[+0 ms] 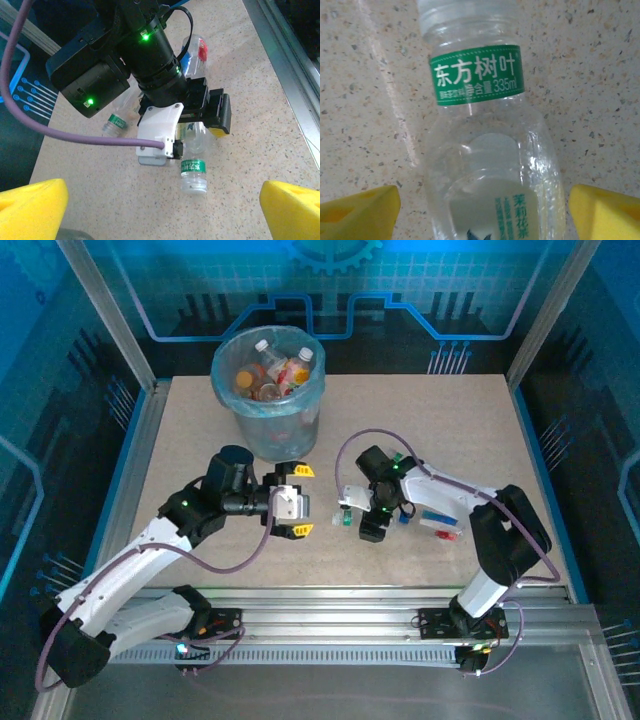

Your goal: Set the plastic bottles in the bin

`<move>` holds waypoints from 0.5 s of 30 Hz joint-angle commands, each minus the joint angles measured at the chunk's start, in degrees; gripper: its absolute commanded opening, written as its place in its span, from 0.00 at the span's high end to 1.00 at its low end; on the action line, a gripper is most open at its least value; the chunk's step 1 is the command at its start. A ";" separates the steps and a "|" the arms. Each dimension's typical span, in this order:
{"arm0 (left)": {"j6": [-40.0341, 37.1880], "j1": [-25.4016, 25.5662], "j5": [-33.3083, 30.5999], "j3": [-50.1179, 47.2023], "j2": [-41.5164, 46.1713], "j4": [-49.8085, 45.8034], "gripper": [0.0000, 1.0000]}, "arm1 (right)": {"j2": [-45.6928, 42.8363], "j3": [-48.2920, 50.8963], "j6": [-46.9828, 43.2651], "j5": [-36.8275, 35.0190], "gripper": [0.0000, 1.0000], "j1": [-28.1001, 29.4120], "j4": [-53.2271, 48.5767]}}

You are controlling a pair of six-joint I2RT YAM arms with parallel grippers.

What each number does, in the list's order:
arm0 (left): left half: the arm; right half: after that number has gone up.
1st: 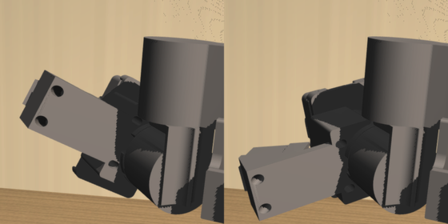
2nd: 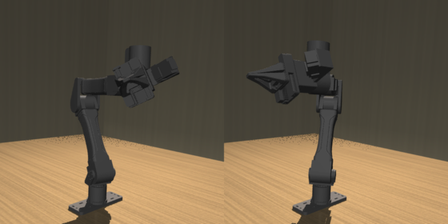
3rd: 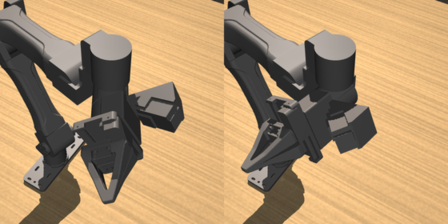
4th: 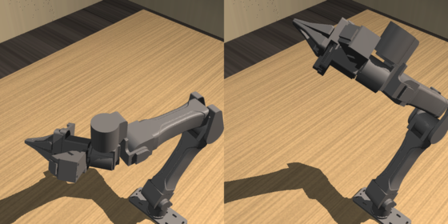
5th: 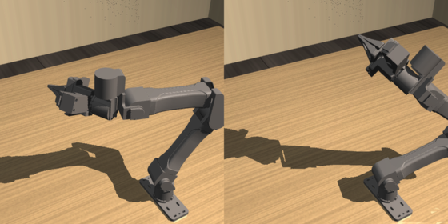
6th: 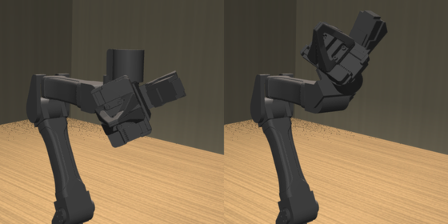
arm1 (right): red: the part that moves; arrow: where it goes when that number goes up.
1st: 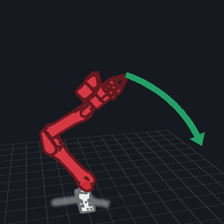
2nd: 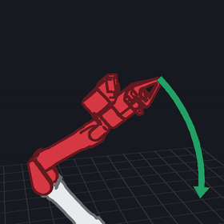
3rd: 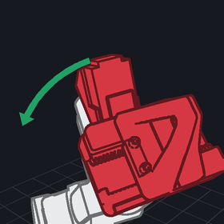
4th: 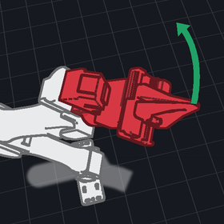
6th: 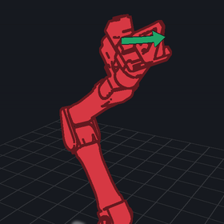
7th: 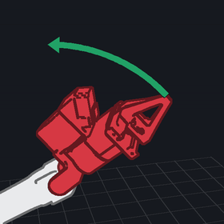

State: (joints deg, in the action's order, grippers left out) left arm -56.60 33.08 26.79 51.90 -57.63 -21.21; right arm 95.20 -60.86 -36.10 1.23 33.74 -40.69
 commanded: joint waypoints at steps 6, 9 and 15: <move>17.91 -4.95 -3.56 -1.60 2.80 7.85 0.09 | 4.99 -2.62 1.48 0.11 0.29 0.00 -0.69; 28.68 -8.08 -4.54 -0.20 2.87 13.30 0.13 | 4.24 -4.14 1.69 0.80 0.37 0.32 -1.70; 49.66 -11.03 -12.40 6.98 -0.69 15.73 0.18 | -1.31 -7.16 3.93 6.07 0.44 0.16 -2.78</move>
State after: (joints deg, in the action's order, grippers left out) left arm -22.02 23.00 19.97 53.60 -56.84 -9.28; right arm 98.15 -65.93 -33.78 2.98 33.74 -41.87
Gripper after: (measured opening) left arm 0.823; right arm 0.577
